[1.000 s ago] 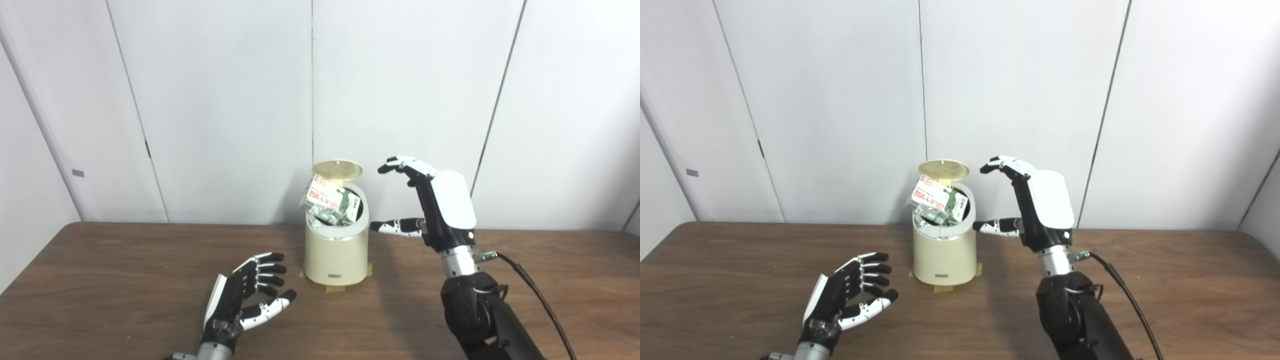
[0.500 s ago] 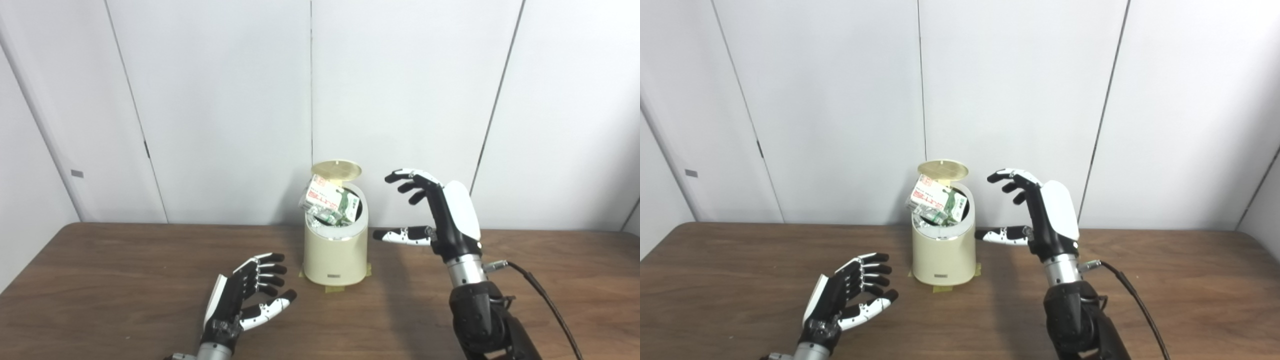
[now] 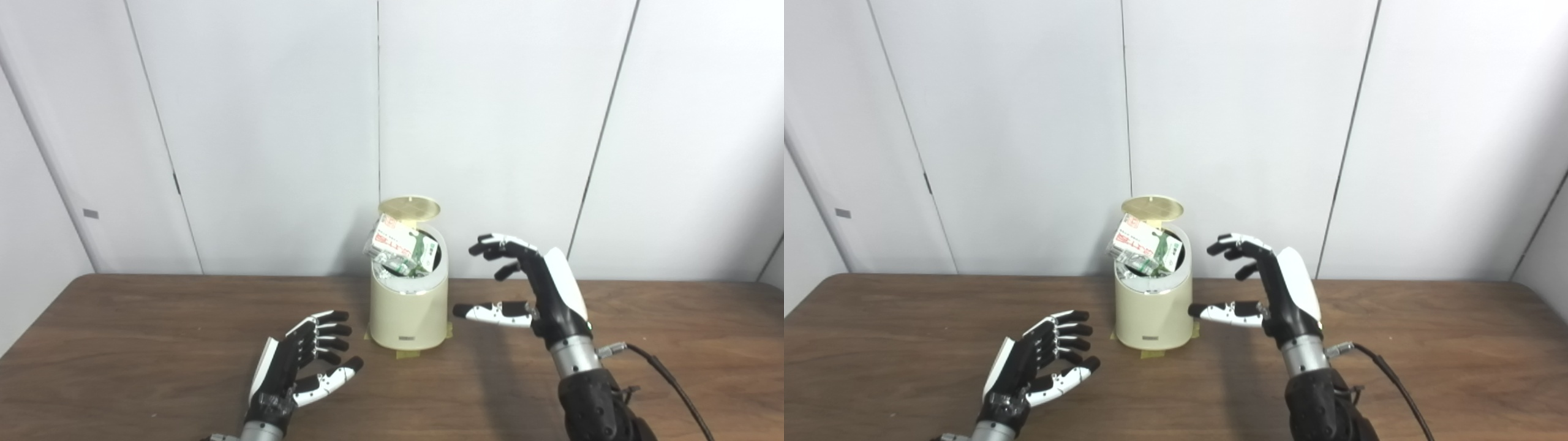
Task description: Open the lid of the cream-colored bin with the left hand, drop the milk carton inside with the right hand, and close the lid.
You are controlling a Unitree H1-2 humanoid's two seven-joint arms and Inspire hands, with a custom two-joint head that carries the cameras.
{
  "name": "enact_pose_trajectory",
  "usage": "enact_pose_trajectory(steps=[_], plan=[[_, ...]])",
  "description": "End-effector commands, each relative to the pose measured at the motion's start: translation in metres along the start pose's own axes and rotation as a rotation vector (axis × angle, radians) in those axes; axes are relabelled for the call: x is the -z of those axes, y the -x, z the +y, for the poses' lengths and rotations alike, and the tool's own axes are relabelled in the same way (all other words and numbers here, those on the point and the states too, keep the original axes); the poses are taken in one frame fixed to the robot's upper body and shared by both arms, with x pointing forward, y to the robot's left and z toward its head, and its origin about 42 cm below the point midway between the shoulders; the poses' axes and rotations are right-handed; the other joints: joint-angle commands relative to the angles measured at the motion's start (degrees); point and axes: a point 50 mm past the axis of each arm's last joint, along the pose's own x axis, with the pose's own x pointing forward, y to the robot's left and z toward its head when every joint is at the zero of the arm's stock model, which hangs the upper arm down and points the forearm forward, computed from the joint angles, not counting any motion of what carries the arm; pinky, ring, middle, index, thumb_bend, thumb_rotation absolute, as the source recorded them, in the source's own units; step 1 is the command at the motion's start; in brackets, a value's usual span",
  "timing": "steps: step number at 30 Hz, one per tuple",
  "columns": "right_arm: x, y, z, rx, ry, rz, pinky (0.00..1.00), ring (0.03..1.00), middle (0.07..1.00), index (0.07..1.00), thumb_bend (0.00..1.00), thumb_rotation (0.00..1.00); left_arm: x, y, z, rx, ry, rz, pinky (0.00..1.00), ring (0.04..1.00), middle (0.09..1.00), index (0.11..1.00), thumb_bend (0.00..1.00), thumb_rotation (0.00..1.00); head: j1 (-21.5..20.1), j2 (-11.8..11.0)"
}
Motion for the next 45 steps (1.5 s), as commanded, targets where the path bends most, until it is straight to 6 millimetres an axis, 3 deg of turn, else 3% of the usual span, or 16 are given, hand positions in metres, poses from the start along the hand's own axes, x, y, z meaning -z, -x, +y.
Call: enact_pose_trajectory(steps=[1, 11, 23, 32, 40, 45], plan=[[-0.016, -0.015, -0.013, 0.027, 0.0, -0.093, 0.54, 0.721, 0.778, 0.616, 0.67, 0.25, 0.008, 0.014, 0.003, -0.001, -0.009, 0.01, 0.54, 0.625, 0.691, 0.739, 0.61, 0.05, 0.0, 0.1], [-0.014, -0.017, -0.012, -0.023, 0.026, -0.083, 0.56, 0.741, 0.81, 0.64, 0.66, 0.29, 0.009, 0.014, 0.002, 0.005, -0.007, 0.015, 0.55, 0.63, 0.692, 0.741, 0.61, 0.07, -0.1, 0.0], [-0.017, -0.021, -0.009, -0.044, 0.039, -0.105, 0.54, 0.731, 0.807, 0.628, 0.66, 0.25, 0.01, 0.013, 0.002, 0.01, -0.007, 0.014, 0.55, 0.629, 0.69, 0.738, 0.61, 0.05, -0.2, 0.1], [-0.028, -0.039, -0.009, -0.124, 0.146, -0.088, 0.62, 0.832, 0.885, 0.717, 0.65, 0.37, 0.011, 0.012, 0.001, 0.012, -0.011, 0.013, 0.55, 0.627, 0.689, 0.737, 0.61, 0.06, 0.0, 0.2], [-0.034, -0.057, -0.005, -0.18, 0.192, -0.052, 0.61, 0.847, 0.921, 0.738, 0.69, 0.47, 0.01, 0.011, -0.003, 0.01, -0.005, 0.016, 0.55, 0.62, 0.682, 0.729, 0.61, 0.05, 0.4, 0.3], [-0.034, -0.065, -0.005, -0.198, 0.213, -0.049, 0.64, 0.86, 0.923, 0.724, 0.69, 0.46, 0.009, 0.011, -0.003, 0.009, -0.019, 0.01, 0.55, 0.621, 0.682, 0.729, 0.6, 0.04, 0.6, 0.3]])
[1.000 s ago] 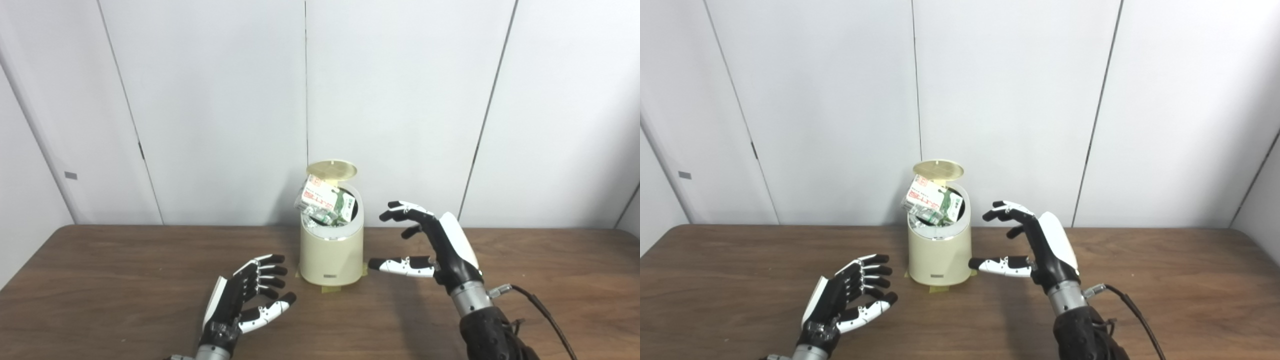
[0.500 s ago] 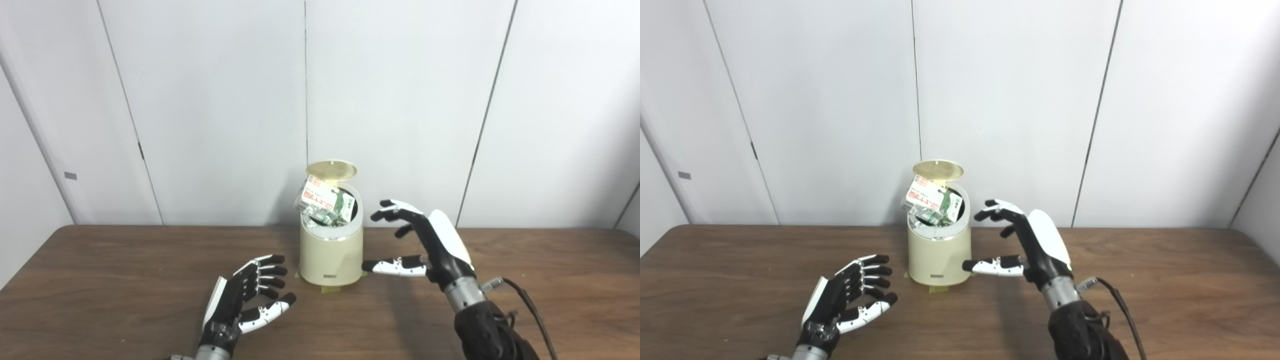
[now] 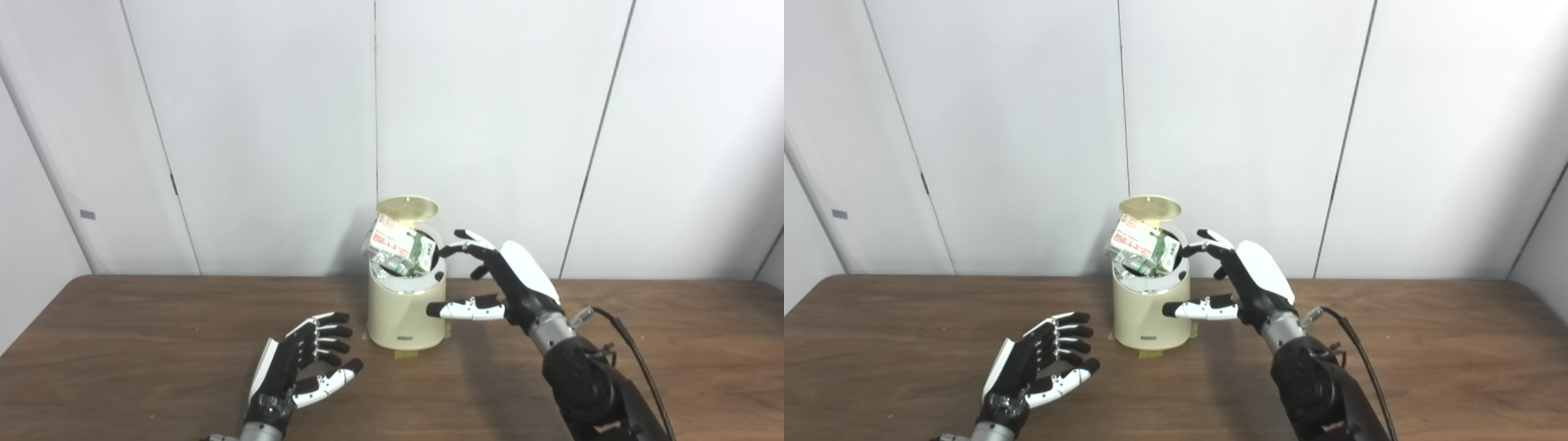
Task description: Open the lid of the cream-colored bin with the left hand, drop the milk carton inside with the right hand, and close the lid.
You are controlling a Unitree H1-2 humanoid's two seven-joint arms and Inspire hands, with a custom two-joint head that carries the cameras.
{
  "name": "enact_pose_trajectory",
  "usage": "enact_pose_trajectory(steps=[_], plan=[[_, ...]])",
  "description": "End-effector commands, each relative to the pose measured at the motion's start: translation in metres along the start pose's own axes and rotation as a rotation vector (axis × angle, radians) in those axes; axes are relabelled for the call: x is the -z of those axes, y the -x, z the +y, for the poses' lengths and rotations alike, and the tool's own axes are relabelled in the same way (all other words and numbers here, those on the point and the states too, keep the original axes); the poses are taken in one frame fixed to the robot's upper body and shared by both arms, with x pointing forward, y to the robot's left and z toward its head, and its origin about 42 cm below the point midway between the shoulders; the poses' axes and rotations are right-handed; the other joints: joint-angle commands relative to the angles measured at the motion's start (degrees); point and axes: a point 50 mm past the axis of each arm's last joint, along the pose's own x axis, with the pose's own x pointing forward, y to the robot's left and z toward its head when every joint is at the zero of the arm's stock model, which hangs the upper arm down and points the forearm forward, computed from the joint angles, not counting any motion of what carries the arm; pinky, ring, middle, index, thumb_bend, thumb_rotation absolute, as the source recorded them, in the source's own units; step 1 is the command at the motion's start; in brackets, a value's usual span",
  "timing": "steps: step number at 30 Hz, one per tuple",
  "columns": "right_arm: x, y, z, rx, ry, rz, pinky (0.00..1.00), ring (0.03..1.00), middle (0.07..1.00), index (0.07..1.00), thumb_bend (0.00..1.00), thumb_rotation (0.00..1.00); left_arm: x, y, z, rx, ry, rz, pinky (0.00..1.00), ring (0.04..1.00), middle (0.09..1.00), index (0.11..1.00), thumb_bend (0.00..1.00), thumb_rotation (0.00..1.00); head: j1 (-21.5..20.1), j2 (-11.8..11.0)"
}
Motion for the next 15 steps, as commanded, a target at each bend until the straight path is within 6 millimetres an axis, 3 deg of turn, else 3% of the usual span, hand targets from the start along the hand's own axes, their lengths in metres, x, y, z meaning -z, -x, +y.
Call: enact_pose_trajectory(steps=[1, 5, 10, 15], plan=[[-0.017, -0.017, -0.022, 0.053, 0.035, -0.06, 0.64, 0.859, 0.922, 0.721, 0.69, 0.46, 0.01, 0.011, -0.002, 0.002, -0.02, 0.01, 0.55, 0.622, 0.683, 0.73, 0.6, 0.05, 0.1, 0.0], [-0.017, -0.022, -0.022, 0.03, 0.075, -0.061, 0.64, 0.877, 0.934, 0.722, 0.7, 0.48, 0.009, 0.011, -0.002, 0.002, -0.015, 0.012, 0.55, 0.623, 0.681, 0.731, 0.61, 0.06, 0.2, 0.2], [-0.017, -0.026, -0.021, -0.011, 0.142, -0.062, 0.78, 0.987, 0.995, 0.752, 0.73, 0.57, 0.008, 0.011, -0.002, 0.001, -0.014, 0.012, 0.55, 0.619, 0.68, 0.733, 0.61, 0.08, 0.2, 0.3], [-0.017, -0.029, -0.018, -0.045, 0.182, -0.041, 0.83, 1.0, 1.0, 0.759, 0.77, 0.58, 0.007, 0.012, -0.002, 0.001, -0.017, 0.005, 0.55, 0.616, 0.682, 0.735, 0.61, 0.07, 0.3, 0.4]])
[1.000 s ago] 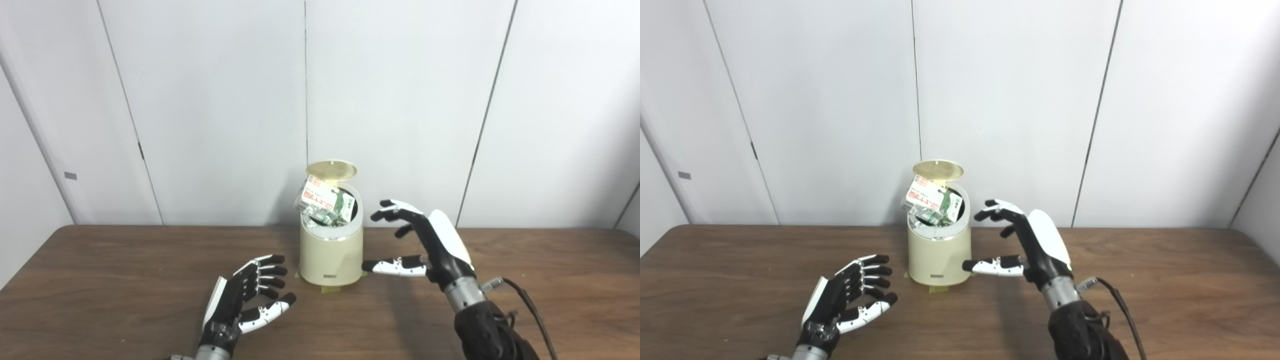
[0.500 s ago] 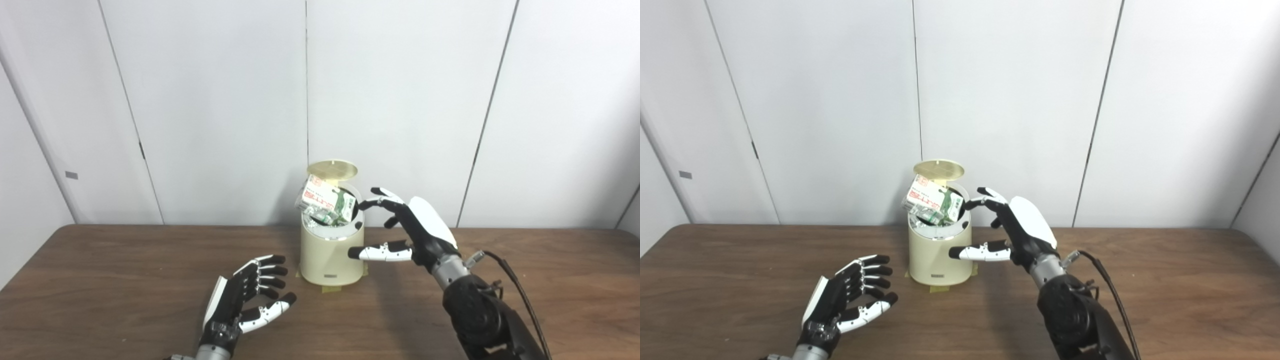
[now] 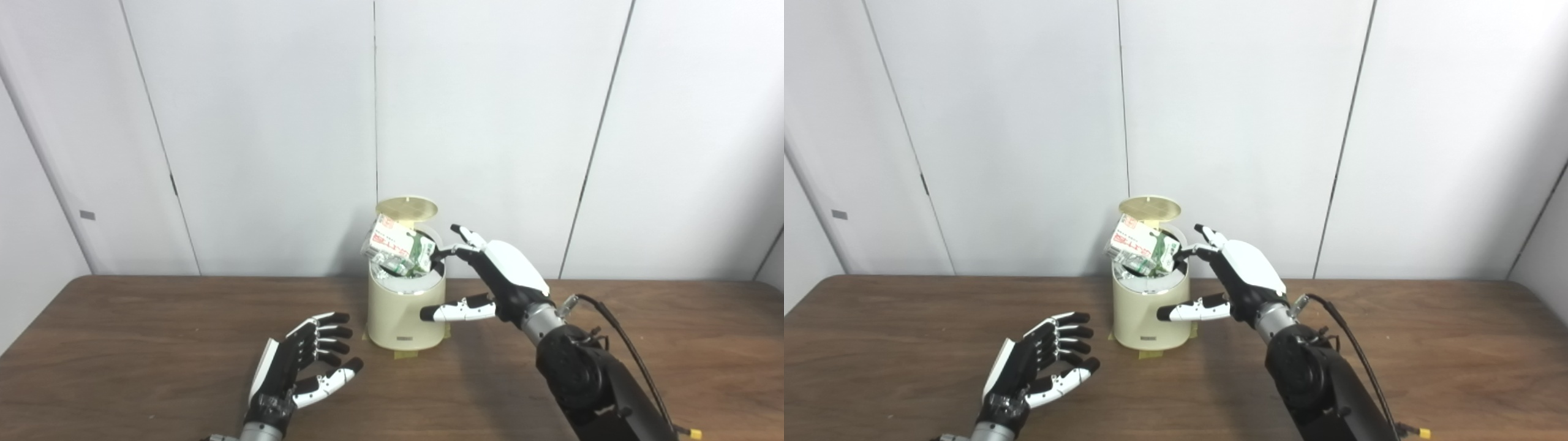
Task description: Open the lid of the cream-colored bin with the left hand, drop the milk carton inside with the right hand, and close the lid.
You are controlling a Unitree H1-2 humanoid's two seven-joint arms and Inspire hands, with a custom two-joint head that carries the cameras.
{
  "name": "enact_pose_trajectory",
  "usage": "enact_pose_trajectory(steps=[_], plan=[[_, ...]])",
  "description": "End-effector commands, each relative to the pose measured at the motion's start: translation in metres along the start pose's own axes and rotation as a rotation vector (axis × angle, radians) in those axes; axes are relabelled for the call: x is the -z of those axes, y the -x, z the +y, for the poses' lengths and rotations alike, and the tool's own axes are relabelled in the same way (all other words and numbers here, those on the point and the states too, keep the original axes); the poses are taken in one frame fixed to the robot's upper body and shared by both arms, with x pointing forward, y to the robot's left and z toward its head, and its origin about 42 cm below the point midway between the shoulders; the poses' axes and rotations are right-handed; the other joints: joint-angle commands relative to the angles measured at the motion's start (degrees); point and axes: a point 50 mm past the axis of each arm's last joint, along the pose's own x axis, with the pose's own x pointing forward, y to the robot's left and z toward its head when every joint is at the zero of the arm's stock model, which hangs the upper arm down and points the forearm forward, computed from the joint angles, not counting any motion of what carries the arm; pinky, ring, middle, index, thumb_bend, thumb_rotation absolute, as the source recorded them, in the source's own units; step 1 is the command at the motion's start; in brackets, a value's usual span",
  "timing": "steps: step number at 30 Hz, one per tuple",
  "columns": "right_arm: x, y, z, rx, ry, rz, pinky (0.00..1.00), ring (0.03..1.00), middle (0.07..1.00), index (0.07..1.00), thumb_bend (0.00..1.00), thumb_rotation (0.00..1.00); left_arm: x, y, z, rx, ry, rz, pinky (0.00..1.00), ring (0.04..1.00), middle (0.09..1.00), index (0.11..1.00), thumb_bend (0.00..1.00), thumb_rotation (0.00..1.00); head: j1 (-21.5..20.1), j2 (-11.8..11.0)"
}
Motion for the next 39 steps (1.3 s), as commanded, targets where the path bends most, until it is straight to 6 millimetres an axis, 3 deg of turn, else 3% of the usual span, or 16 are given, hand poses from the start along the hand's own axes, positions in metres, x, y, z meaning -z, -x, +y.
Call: enact_pose_trajectory(steps=[1, 25, 29, 34, 39], plan=[[-0.012, -0.014, -0.022, 0.04, 0.043, -0.036, 0.83, 1.0, 1.0, 0.759, 0.77, 0.58, 0.007, 0.012, -0.002, 0.002, -0.017, 0.006, 0.55, 0.615, 0.682, 0.735, 0.61, 0.07, 0.1, 0.1], [-0.019, -0.017, -0.02, 0.04, 0.079, -0.061, 0.94, 1.0, 1.0, 0.762, 0.77, 0.57, 0.006, 0.013, -0.002, 0.001, -0.009, 0.01, 0.53, 0.601, 0.676, 0.733, 0.61, 0.07, 0.2, 0.7], [-0.02, -0.01, -0.022, 0.102, 0.02, -0.088, 0.84, 0.987, 0.994, 0.761, 0.77, 0.52, 0.007, 0.013, -0.002, 0.003, -0.015, 0.012, 0.53, 0.601, 0.677, 0.734, 0.61, 0.07, 0.2, 0.6], [-0.016, 0.001, -0.023, 0.231, -0.102, -0.157, 0.67, 0.881, 0.927, 0.784, 0.74, 0.38, 0.006, 0.013, -0.001, 0.001, -0.013, 0.013, 0.53, 0.6, 0.678, 0.733, 0.61, 0.07, 0.1, 0.5], [-0.007, 0.014, -0.02, 0.305, -0.269, -0.159, 0.61, 0.799, 0.866, 0.825, 0.73, 0.25, 0.008, 0.013, 0.0, 0.006, -0.011, 0.02, 0.53, 0.603, 0.683, 0.737, 0.61, 0.05, -0.1, 0.4]])
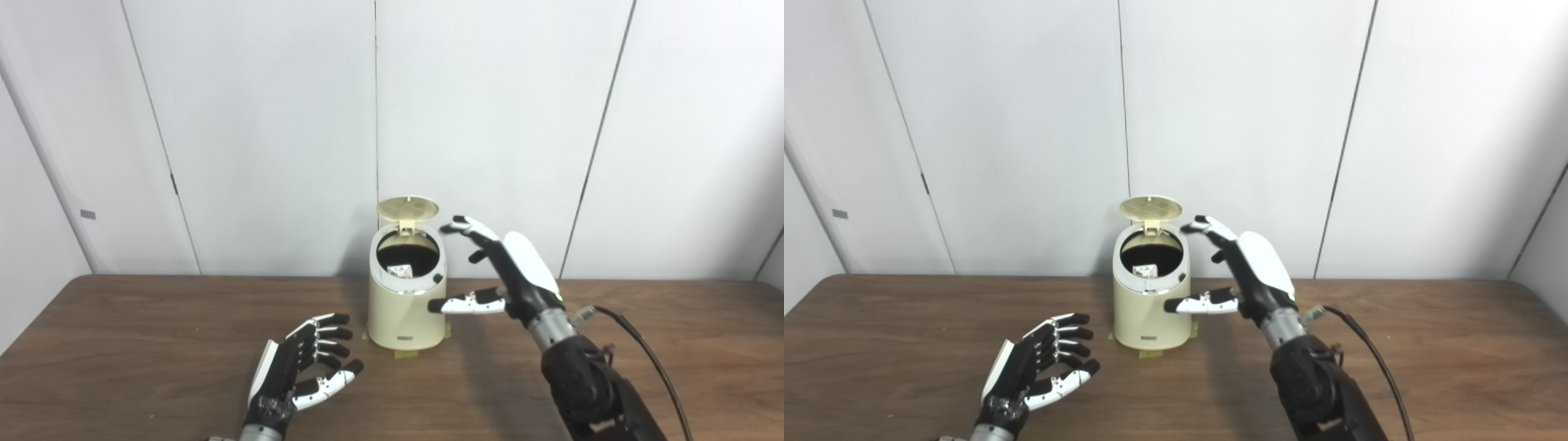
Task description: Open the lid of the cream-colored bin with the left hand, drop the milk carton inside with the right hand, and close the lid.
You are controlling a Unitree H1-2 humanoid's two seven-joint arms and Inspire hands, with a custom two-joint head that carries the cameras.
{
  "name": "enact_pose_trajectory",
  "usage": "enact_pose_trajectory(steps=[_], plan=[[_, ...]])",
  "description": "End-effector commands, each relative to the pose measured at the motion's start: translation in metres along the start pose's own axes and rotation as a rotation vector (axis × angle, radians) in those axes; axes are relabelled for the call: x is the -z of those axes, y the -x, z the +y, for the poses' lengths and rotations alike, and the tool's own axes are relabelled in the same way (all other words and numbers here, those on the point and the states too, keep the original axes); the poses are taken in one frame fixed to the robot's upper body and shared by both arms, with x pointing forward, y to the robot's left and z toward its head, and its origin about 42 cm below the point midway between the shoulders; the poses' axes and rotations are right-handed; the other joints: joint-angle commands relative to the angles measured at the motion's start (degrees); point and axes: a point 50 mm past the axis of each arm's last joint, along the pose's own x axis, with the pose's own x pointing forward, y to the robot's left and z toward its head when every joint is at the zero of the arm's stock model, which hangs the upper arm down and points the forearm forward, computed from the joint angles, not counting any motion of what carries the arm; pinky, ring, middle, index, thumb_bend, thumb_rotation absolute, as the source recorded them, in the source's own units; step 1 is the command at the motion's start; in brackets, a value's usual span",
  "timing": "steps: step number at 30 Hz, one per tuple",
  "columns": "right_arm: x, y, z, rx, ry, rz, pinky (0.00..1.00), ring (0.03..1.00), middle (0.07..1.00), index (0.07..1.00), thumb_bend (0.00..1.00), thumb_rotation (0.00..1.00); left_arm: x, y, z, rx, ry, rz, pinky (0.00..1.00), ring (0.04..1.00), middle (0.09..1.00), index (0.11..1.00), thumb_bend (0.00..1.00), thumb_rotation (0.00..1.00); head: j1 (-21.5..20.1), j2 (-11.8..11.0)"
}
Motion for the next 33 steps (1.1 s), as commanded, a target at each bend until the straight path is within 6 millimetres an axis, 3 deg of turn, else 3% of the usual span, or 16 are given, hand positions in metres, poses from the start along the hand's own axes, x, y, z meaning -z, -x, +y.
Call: enact_pose_trajectory(steps=[1, 6, 10, 12, 14, 17, 22, 28, 33], plan=[[-0.017, -0.011, -0.016, 0.073, -0.023, -0.09, 0.59, 0.78, 0.859, 0.837, 0.73, 0.23, 0.01, 0.01, 0.0, 0.006, -0.008, 0.023, 0.53, 0.607, 0.687, 0.738, 0.6, 0.04, 0.1, 0.1], [0.001, 0.009, -0.014, 0.076, -0.054, -0.015, 0.61, 0.776, 0.875, 0.875, 0.74, 0.21, 0.01, 0.01, 0.0, 0.01, -0.008, 0.023, 0.52, 0.608, 0.686, 0.738, 0.6, 0.03, 0.0, 0.0], [0.012, 0.023, -0.014, 0.103, -0.116, 0.012, 0.58, 0.756, 0.858, 0.859, 0.77, 0.25, 0.011, 0.01, 0.001, 0.009, -0.007, 0.023, 0.52, 0.608, 0.688, 0.737, 0.6, 0.03, 0.0, -0.1], [0.018, 0.032, -0.014, 0.116, -0.163, 0.012, 0.54, 0.722, 0.837, 0.837, 0.75, 0.26, 0.011, 0.01, 0.002, 0.01, -0.006, 0.024, 0.52, 0.61, 0.691, 0.738, 0.6, 0.03, 0.2, -0.2], [0.023, 0.043, -0.017, 0.091, -0.258, 0.013, 0.49, 0.674, 0.807, 0.804, 0.7, 0.2, 0.012, 0.009, 0.002, 0.01, -0.007, 0.023, 0.53, 0.613, 0.691, 0.737, 0.6, 0.03, 0.3, -0.5], [0.024, 0.057, -0.019, 0.048, -0.366, 0.024, 0.48, 0.624, 0.733, 0.741, 0.69, 0.15, 0.012, 0.009, 0.004, 0.012, -0.02, 0.015, 0.54, 0.615, 0.688, 0.74, 0.6, 0.04, 0.7, -0.8], [0.026, 0.077, -0.015, 0.039, -0.477, 0.026, 0.5, 0.62, 0.719, 0.697, 0.7, 0.12, 0.009, 0.01, 0.009, 0.01, -0.028, -0.021, 0.56, 0.626, 0.687, 0.737, 0.61, 0.07, 0.8, -1.3], [0.022, 0.091, -0.003, 0.053, -0.548, 0.03, 0.47, 0.611, 0.742, 0.697, 0.68, 0.1, -0.015, 0.002, 0.017, -0.025, -0.053, -0.079, 0.64, 0.758, 0.796, 0.789, 0.63, 0.16, 0.9, -1.7], [0.026, 0.097, 0.004, 0.062, -0.561, 0.052, 0.46, 0.609, 0.739, 0.706, 0.66, 0.11, -0.051, -0.029, 0.03, 0.001, -0.222, -0.155, 0.71, 0.878, 0.929, 0.931, 0.68, 0.31, 1.0, -1.8]])
